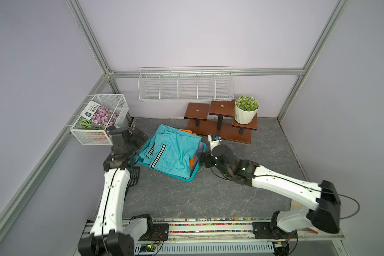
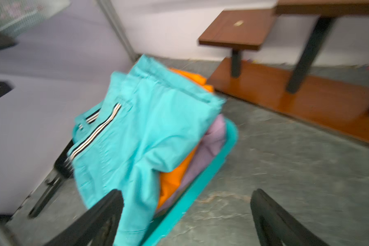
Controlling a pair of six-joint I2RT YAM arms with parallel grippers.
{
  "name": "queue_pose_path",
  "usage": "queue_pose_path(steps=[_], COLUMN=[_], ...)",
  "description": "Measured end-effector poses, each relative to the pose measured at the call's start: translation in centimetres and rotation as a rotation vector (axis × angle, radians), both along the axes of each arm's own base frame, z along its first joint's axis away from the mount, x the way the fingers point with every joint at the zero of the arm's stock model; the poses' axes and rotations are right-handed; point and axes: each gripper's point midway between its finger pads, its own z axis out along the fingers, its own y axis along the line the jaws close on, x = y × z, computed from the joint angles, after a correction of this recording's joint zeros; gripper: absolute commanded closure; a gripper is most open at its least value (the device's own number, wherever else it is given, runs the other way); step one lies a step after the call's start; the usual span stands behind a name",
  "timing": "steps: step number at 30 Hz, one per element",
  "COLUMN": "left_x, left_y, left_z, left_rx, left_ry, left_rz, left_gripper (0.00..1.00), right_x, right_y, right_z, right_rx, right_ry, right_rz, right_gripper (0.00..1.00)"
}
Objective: Put the folded long pants in the basket
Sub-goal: Place the long pant in the basket, then reset both arms
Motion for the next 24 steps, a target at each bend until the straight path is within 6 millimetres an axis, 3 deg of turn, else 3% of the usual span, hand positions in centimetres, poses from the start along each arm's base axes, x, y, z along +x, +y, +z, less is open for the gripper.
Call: queue_pose_path(steps=[3, 6, 10, 14, 16, 18, 20, 24], left_x=[-3.1, -5.6, -7.6, -8.3, -8.0, -7.4, -6.4, -3.9], left_y=[1.7, 3.0, 4.6, 5.9, 6.4, 6.9, 7.0, 6.6], left_z=[-2.0, -6.2, -12.5, -16.2, -16.9, -17.6, -18.5, -18.9], left_rx=[0.043, 0.105, 0.238, 0.349, 0.376, 0.385, 0.395, 0.404], left_ry=[-0.057, -0.099, -0.119, -0.082, -0.06, -0.024, 0.007, 0.017], left_rz=[0.105, 0.177, 0.244, 0.293, 0.314, 0.327, 0.306, 0.241], left_gripper=[0.0, 0.0, 0.0, 0.0, 0.0, 0.0, 0.0, 0.05], right_x=[2.4, 3.8, 4.1, 3.3, 3.5, 4.2, 4.9, 6.0], right_y=[-7.7, -14.1, -20.7, -25.9, -27.0, -26.9, -26.5, -27.0], right_z=[0.5, -1.1, -5.1, -12.0, -14.9, -16.4, -16.5, -14.9], right_rx=[-0.071, -0.228, -0.437, -0.59, -0.643, -0.678, -0.685, -0.633], right_ry=[-0.118, -0.168, -0.169, -0.108, -0.039, -0.013, -0.033, -0.103], right_rz=[-0.197, -0.37, -0.545, -0.609, -0.599, -0.58, -0.567, -0.605], right_gripper=[0.03, 0.04, 0.04, 0.03, 0.03, 0.03, 0.03, 0.04])
